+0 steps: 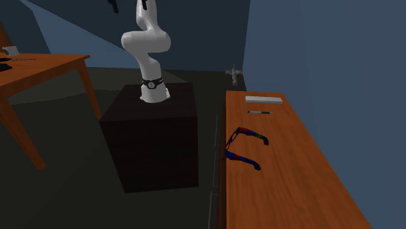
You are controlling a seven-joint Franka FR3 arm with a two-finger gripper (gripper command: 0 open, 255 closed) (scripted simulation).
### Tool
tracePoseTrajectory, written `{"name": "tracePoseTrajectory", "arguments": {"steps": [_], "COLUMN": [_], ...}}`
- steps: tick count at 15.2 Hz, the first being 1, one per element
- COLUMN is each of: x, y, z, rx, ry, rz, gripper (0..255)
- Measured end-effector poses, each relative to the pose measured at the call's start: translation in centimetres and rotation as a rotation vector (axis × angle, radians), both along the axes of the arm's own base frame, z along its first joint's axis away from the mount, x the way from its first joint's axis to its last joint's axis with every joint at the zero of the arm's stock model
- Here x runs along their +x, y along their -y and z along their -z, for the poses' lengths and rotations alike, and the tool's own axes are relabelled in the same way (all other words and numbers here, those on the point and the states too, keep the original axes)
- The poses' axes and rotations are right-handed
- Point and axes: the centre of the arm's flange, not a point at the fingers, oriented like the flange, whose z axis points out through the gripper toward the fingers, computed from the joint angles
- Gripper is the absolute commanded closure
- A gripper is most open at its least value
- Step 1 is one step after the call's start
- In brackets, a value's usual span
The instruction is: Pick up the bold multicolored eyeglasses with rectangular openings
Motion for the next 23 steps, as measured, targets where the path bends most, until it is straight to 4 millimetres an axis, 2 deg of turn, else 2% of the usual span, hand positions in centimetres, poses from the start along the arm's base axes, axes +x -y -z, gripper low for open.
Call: {"name": "tracePoseTrajectory", "arguments": {"steps": [2, 5, 7, 15, 23], "x": [0.3, 1.8, 3.2, 7.8, 12.1], "y": [-0.4, -2.6, -3.5, -9.9, -15.5], "z": [0.5, 2.7, 4.7, 12.1, 19.9], "rx": [-0.001, -0.006, -0.010, -0.026, -0.043], "ry": [-0.001, -0.007, -0.012, -0.027, -0.042], "rz": [-0.001, -0.008, -0.013, -0.032, -0.052], "gripper": [0, 0, 0, 0, 0]}}
